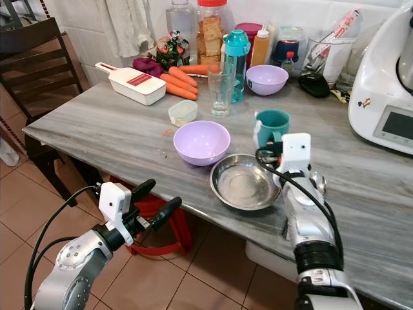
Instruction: Setting the table
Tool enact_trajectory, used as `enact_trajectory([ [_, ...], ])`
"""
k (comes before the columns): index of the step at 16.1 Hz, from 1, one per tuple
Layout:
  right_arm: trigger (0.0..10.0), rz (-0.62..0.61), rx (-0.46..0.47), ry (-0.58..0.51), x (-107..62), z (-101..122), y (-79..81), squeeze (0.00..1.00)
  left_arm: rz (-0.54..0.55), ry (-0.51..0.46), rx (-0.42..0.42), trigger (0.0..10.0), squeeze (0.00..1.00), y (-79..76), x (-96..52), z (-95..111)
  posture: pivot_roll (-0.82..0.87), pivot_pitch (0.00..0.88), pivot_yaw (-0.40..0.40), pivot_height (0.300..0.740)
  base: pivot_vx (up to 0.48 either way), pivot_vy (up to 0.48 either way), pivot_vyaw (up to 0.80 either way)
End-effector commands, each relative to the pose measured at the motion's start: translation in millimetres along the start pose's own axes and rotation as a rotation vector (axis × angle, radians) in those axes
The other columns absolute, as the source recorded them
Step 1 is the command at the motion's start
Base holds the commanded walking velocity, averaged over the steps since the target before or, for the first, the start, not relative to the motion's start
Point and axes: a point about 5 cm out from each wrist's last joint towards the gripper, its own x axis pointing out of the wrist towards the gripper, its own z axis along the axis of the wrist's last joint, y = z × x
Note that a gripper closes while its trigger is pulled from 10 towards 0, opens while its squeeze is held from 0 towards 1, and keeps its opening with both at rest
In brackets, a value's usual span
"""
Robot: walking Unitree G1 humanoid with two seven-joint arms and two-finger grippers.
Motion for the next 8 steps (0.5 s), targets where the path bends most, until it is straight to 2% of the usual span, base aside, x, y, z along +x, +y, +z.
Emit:
enact_trajectory([
  [1,10.0,-0.003,-0.017,-0.018,1.4,0.9,-2.6,0.00,-0.014,0.005,0.011,10.0,0.00,-1.1,-1.6,2.9,-0.02,0.068,0.033,0.740,0.000,0.000,0.00],
  [8,10.0,-0.006,-0.036,0.007,2.0,-8.1,-9.6,0.00,-0.020,0.010,0.006,10.0,0.00,-3.5,-1.4,4.8,-0.01,0.074,0.041,0.740,0.000,0.000,0.00],
])
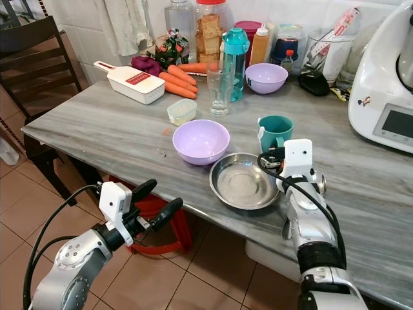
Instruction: Setting the table
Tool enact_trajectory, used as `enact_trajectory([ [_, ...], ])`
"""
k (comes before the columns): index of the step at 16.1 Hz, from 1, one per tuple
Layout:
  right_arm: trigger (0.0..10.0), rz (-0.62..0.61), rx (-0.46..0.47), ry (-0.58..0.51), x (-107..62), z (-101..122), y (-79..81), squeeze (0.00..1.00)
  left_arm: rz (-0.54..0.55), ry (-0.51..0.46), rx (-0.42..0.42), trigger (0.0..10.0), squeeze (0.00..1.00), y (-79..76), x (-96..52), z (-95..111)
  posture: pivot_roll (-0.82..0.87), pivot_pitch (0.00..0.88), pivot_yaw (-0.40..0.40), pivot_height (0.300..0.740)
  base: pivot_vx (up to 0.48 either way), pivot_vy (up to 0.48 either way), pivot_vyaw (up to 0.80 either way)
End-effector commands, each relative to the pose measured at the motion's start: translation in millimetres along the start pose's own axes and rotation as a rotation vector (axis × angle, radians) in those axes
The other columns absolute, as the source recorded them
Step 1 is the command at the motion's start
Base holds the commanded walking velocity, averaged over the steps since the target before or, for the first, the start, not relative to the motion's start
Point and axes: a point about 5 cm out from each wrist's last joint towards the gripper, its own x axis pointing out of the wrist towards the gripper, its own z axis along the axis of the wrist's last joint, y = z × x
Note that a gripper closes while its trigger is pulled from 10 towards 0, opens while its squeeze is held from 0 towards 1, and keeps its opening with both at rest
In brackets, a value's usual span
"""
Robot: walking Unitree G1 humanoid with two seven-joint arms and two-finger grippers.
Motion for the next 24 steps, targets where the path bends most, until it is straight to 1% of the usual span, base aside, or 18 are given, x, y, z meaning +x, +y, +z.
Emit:
enact_trajectory([
  [1,10.0,0.001,-0.006,-0.004,1.8,1,-3.9,1.00,-0.004,-0.005,0.003,10.0,0.00,-2.5,-0.6,3,-0.01,0.074,0.042,0.740,0.000,0.000,0.00],
  [4,10.0,-0.005,-0.002,-0.012,2.6,1,-4.9,1.00,-0.021,-0.012,-0.005,10.0,0.00,-3.8,1.5,5,-0.01,0.070,0.046,0.740,0.000,0.000,0.00],
  [11,10.0,-0.030,0.031,-0.081,2.6,13,-6.0,1.00,-0.077,-0.029,-0.036,10.0,0.00,-6.6,8.1,8,-0.03,0.049,0.052,0.740,0.000,0.000,0.00],
  [12,10.0,-0.047,0.051,-0.109,1.7,17,-7.4,1.00,-0.107,-0.037,-0.055,10.0,0.00,-10.6,13.3,8,-0.04,0.034,0.052,0.740,0.000,0.000,0.00],
  [14,10.0,-0.050,0.058,-0.128,0.7,21,-7.8,1.00,-0.114,-0.044,-0.060,10.0,0.00,-10.9,19.0,8,-0.05,0.022,0.048,0.740,0.000,0.000,0.00],
  [17,10.0,-0.058,0.064,-0.168,-0.8,31,-10.9,1.00,-0.092,-0.072,-0.045,10.0,0.00,-8.7,25.7,12,-0.04,0.002,0.037,0.740,0.000,0.000,0.00],
  [19,10.0,-0.078,0.080,-0.223,-7.5,45,-13.8,1.00,0.048,-0.128,-0.011,10.0,0.00,5.4,27.6,22,-0.04,0.000,0.032,0.740,0.000,0.000,0.00],
  [21,10.0,-0.098,0.085,-0.254,-17.2,52,-13.6,1.00,0.156,-0.132,0.007,10.0,0.00,16.3,26.5,23,-0.05,0.000,0.035,0.740,0.000,0.000,0.00],
  [22,10.0,-0.107,0.119,-0.280,-29.4,56,-10.6,1.00,0.246,-0.113,0.031,10.0,0.00,24.7,26.7,21,-0.05,0.000,0.032,0.740,0.000,0.000,0.00],
  [23,10.0,-0.094,0.126,-0.297,-37.9,58,-5.0,1.00,0.303,-0.110,0.054,10.0,0.00,29.3,26.6,23,-0.03,0.000,0.034,0.740,0.000,0.000,0.00],
  [24,10.0,-0.092,0.102,-0.296,-46.5,58,3.3,1.00,0.391,-0.099,0.069,10.0,0.00,37.3,26.3,26,-0.03,0.000,0.033,0.740,0.000,0.000,0.00],
])
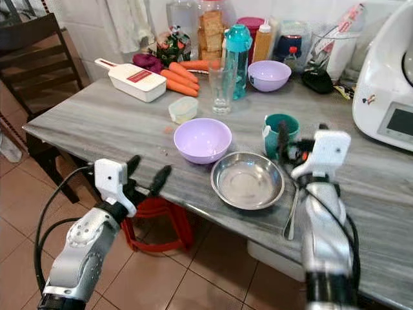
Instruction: Setting the table
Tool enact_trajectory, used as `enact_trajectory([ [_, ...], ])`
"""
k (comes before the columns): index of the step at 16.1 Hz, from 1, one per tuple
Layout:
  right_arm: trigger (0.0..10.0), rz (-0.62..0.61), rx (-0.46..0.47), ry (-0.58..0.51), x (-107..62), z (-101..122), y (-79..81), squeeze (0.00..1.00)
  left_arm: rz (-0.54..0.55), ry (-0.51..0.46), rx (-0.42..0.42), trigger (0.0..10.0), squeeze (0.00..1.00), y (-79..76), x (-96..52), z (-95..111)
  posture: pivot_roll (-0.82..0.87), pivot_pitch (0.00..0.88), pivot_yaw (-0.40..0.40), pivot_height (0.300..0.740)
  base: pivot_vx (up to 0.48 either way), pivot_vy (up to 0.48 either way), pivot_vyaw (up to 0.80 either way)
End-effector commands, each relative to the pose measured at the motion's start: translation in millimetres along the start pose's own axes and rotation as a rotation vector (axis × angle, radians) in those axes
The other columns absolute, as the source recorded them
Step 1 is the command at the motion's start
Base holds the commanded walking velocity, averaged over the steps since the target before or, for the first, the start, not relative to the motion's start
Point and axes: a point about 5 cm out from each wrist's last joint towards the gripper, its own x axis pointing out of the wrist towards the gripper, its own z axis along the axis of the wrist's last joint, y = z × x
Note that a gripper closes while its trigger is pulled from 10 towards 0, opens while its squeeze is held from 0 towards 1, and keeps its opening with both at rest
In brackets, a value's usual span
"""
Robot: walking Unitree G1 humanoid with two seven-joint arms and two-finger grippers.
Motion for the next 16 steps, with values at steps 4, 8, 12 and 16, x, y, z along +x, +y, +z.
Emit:
enact_trajectory([
  [4,10.0,0.064,-0.013,-0.015,-17.7,13,31.2,1.00,0.171,-0.016,0.082,10.0,0.00,19.6,-1.9,7,-0.01,0.008,0.021,0.740,0.000,0.000,0.00],
  [8,10.0,0.038,-0.021,0.068,-35.9,7,34.6,0.00,0.296,-0.006,0.117,10.0,0.00,28.4,-8.7,7,0.02,0.018,0.017,0.740,0.000,0.000,0.00],
  [12,10.0,-0.002,-0.003,0.151,-38.7,-2,41.1,0.00,0.373,0.013,0.123,10.0,0.00,37.2,-10.8,4,0.01,0.004,0.006,0.740,0.000,0.000,0.00],
  [16,10.0,0.107,0.049,0.135,-38.7,2,52.0,0.00,0.423,-0.013,0.177,10.0,0.00,41.5,-12.7,9,0.01,0.000,0.007,0.740,0.000,0.000,0.00],
])
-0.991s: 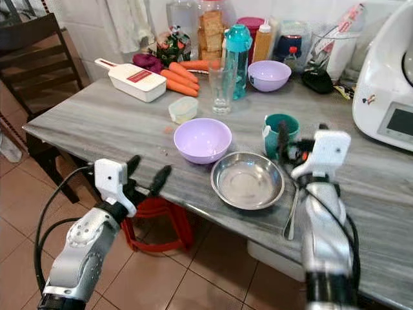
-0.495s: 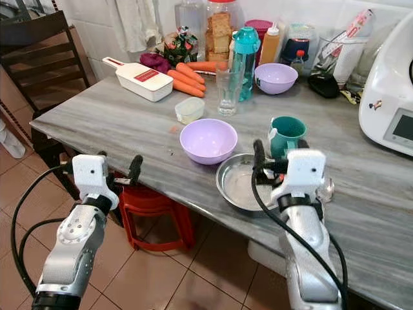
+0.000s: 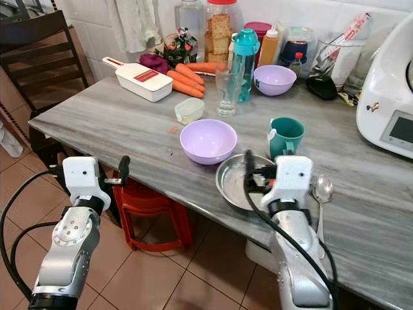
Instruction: Setting the table
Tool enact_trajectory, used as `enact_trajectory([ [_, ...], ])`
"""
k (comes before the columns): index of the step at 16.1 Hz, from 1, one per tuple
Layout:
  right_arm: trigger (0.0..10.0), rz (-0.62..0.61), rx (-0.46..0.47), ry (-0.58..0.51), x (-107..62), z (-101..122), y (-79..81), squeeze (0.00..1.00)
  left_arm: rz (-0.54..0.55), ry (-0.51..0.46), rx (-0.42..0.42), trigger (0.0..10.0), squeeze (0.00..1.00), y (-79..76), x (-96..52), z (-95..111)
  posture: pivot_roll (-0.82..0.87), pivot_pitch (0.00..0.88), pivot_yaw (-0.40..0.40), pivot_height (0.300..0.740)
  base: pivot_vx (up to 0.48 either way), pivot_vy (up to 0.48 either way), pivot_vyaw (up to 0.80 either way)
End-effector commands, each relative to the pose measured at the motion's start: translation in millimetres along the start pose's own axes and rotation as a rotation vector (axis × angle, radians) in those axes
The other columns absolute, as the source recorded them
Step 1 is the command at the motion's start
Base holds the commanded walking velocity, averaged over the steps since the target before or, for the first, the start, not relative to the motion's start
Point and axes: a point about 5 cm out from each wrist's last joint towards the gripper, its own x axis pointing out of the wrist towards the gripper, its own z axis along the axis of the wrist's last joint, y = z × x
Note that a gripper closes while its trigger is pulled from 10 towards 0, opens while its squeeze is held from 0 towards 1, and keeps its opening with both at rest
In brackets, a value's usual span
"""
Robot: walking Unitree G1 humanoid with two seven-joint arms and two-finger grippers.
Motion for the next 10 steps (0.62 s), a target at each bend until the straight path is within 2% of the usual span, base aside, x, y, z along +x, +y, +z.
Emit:
enact_trajectory([
  [1,10.0,0.024,0.016,-0.014,0.1,7,2.8,0.00,0.019,-0.015,0.014,10.0,0.00,3.9,1.3,4,0.01,0.000,0.010,0.740,0.000,0.000,0.00],
  [3,10.0,0.068,0.056,-0.029,-3.4,8,9.9,0.00,0.024,0.000,0.011,10.0,0.00,4.7,2.7,1,0.01,0.000,0.010,0.740,0.000,0.000,0.00],
  [5,10.0,0.087,0.013,-0.064,-2.4,13,11.9,0.00,-0.001,-0.006,0.006,10.0,0.00,-2.3,7.3,2,-0.01,0.000,0.022,0.740,0.000,0.000,0.80],
  [6,10.0,0.083,0.038,-0.052,-2.0,11,10.7,0.00,-0.002,-0.006,-0.001,10.0,0.00,-5.2,9.8,3,-0.01,0.000,0.031,0.740,0.000,0.000,0.80],
  [10,10.0,0.097,0.030,-0.048,0.1,11,8.4,0.00,-0.004,-0.007,-0.017,10.0,0.00,-9.5,13.9,3,-0.03,0.000,0.023,0.740,0.000,0.000,0.80],
])
